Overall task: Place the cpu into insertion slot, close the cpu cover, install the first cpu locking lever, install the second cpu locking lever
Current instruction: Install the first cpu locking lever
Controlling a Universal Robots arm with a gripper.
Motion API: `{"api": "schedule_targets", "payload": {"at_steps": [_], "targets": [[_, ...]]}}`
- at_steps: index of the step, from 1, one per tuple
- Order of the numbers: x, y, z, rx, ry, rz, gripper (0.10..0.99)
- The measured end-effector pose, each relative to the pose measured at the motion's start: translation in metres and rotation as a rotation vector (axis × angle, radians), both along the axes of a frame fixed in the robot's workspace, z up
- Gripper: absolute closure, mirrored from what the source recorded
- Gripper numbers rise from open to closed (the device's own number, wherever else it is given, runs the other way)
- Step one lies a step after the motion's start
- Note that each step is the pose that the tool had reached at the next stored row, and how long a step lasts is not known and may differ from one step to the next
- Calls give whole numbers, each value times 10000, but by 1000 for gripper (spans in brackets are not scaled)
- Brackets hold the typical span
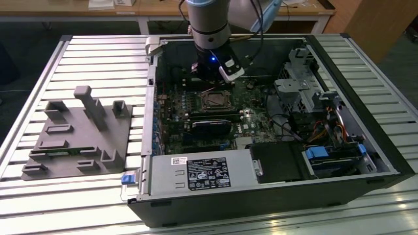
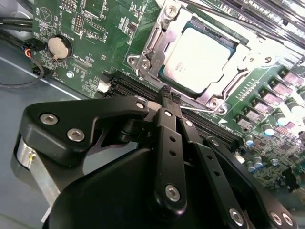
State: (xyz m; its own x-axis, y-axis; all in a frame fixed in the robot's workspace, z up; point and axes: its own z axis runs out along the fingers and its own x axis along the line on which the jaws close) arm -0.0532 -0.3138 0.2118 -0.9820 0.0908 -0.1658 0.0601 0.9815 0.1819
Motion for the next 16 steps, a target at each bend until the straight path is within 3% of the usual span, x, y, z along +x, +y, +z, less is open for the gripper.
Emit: {"api": "schedule_targets", "payload": {"at_steps": [3, 16], "targets": [[-1, 7, -14, -2, -38, -50, 980], [-1, 97, -53, -4, -41, -830, 980]]}}
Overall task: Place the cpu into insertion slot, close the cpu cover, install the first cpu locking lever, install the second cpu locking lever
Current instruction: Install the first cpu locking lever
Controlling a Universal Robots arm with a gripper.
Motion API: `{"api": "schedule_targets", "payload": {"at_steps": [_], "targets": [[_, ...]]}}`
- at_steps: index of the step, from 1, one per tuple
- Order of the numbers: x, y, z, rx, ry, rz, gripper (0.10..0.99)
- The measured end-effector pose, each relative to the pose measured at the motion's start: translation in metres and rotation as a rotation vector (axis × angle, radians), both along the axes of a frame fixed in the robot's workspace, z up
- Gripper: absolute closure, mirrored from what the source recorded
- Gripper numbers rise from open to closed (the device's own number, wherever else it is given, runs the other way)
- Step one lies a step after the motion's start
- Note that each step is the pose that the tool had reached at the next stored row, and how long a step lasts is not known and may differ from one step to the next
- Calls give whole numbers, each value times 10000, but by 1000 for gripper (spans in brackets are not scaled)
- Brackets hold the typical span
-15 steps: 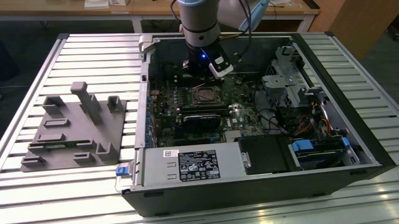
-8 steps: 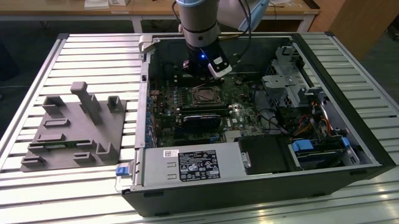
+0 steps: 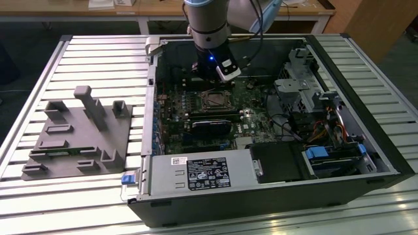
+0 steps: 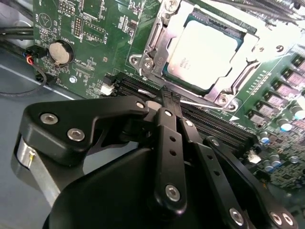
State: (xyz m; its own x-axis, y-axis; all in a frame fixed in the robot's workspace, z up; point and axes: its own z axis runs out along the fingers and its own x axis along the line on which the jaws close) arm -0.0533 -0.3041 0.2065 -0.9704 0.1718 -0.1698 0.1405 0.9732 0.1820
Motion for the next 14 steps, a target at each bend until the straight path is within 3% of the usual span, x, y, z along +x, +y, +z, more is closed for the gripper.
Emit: {"api": "schedule_targets", "payload": {"at_steps": [14], "targets": [[1, 83, -38, -3, -1, -809, 980]]}}
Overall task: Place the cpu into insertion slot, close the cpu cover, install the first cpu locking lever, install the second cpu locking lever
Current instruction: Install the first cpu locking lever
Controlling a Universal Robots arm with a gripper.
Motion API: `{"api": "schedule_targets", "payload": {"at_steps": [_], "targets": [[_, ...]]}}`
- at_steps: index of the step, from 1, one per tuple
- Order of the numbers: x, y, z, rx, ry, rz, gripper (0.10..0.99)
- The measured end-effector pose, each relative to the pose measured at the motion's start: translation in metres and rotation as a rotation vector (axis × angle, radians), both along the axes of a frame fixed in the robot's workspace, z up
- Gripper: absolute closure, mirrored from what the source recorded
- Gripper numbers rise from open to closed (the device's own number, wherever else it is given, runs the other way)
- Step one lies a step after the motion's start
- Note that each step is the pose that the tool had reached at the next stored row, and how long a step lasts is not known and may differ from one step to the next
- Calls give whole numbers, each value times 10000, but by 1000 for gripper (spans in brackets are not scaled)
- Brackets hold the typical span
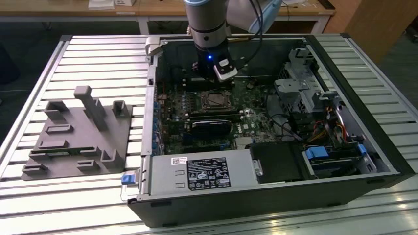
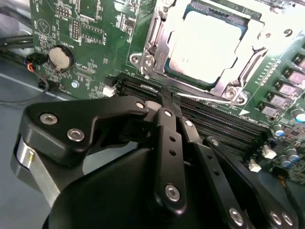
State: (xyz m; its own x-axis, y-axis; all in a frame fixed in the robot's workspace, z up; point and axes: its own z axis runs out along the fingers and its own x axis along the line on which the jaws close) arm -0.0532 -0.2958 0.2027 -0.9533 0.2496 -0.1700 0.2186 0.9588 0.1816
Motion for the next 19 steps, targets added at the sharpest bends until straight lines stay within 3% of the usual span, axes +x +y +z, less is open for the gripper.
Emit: {"api": "schedule_targets", "payload": {"at_steps": [19], "targets": [[0, -5, -75, -30, -22, -732, 980]]}}
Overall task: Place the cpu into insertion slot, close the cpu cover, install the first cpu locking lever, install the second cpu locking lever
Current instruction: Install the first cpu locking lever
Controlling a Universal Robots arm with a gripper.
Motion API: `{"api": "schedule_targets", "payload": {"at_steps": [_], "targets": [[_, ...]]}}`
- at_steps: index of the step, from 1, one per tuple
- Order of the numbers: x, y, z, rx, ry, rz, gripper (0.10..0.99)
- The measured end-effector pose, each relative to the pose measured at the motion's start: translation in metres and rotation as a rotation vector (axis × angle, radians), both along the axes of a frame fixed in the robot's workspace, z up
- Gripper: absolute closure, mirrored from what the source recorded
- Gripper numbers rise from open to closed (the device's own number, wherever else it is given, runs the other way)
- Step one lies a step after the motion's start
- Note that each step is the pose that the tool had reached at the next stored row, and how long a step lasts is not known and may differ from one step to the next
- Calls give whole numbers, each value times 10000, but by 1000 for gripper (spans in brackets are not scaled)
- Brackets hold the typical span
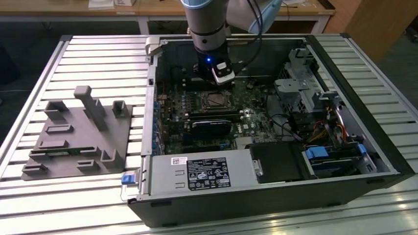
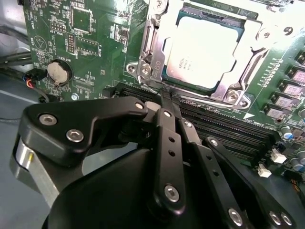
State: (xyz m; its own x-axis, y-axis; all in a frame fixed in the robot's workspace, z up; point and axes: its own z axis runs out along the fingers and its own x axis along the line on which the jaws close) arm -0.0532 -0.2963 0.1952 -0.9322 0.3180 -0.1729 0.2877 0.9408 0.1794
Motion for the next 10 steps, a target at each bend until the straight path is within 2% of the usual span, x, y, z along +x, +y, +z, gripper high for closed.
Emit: {"api": "schedule_targets", "payload": {"at_steps": [6, 10], "targets": [[0, -2, -22, 5, -13, -73, 980], [0, -2, -24, 134, -12, -73, 980]]}}
